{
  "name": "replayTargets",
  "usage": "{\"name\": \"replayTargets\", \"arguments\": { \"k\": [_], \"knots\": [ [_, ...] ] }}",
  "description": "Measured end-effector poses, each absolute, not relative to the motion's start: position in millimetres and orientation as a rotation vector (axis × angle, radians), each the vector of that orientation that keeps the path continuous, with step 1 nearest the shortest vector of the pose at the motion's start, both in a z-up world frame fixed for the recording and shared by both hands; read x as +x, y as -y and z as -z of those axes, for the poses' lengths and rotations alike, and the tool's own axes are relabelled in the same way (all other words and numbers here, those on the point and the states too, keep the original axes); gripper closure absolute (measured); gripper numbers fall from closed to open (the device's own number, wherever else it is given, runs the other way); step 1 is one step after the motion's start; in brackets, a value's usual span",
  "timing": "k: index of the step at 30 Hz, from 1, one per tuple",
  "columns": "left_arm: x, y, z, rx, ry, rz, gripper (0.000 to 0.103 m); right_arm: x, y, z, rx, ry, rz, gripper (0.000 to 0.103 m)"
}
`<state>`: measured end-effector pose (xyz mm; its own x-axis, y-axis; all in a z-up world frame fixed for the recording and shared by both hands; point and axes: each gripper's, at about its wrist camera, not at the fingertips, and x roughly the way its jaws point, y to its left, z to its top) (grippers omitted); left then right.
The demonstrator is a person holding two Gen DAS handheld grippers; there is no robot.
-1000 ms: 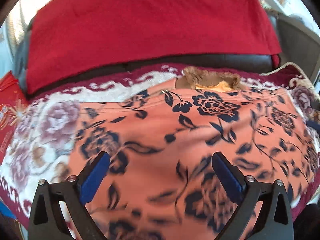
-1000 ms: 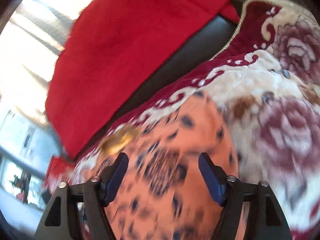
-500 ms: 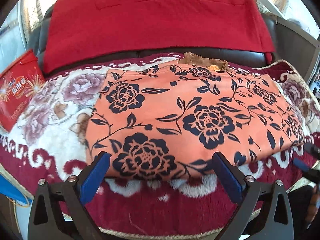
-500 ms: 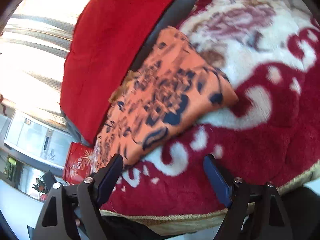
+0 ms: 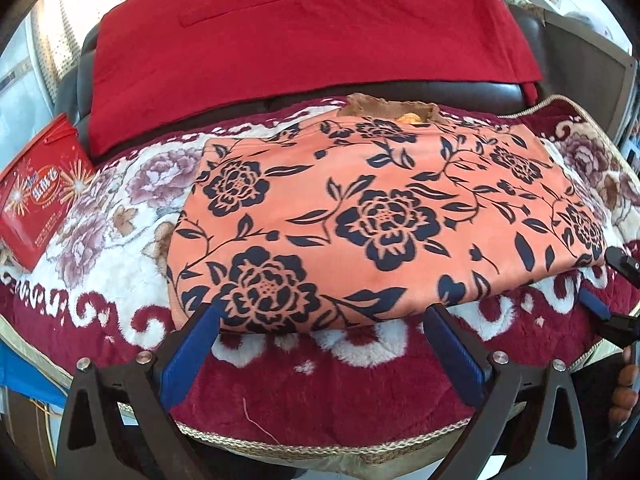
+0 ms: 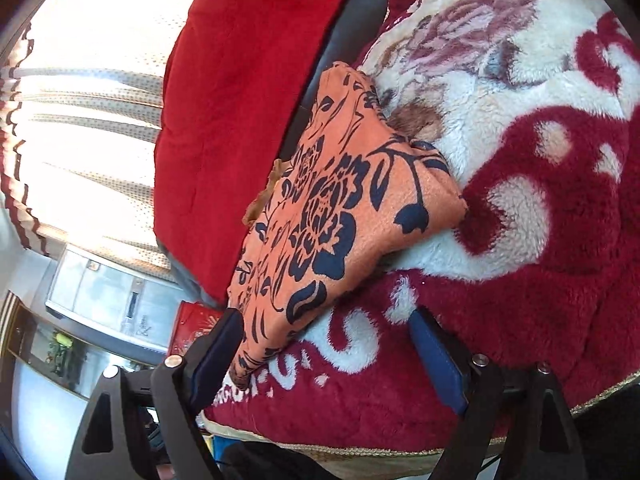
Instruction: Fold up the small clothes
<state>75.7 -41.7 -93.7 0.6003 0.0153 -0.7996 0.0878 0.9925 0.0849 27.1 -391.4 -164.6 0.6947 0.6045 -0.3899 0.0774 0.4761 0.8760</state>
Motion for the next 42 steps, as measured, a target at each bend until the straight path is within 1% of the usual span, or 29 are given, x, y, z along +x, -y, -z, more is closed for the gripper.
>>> {"name": "replayTargets", "arguments": {
  "k": [9, 14, 22, 29, 34, 42],
  "knots": [
    [78, 67, 95, 0.162, -0.924, 0.062, 0.001, 25, 398, 167, 1.076, -0.759, -0.403, 0.016],
    [79, 70, 106, 0.156, -0.945, 0.068, 0.001, 24, 401, 167, 1.077, -0.76, -0.408, 0.016],
    [86, 71, 99, 0.147, -0.92, 0.061, 0.001, 22, 401, 165, 1.075, -0.761, -0.407, 0.016],
    [74, 73, 102, 0.151, -0.905, 0.081, 0.001, 22, 400, 165, 1.071, -0.762, -0.412, 0.016],
    [51, 63, 104, 0.167, -0.861, 0.081, 0.001, 22, 398, 164, 1.062, -0.763, -0.406, 0.016],
    [28, 34, 84, 0.144, -0.72, 0.064, 0.001, 24, 392, 161, 1.037, -0.765, -0.397, 0.014]
  ]
}}
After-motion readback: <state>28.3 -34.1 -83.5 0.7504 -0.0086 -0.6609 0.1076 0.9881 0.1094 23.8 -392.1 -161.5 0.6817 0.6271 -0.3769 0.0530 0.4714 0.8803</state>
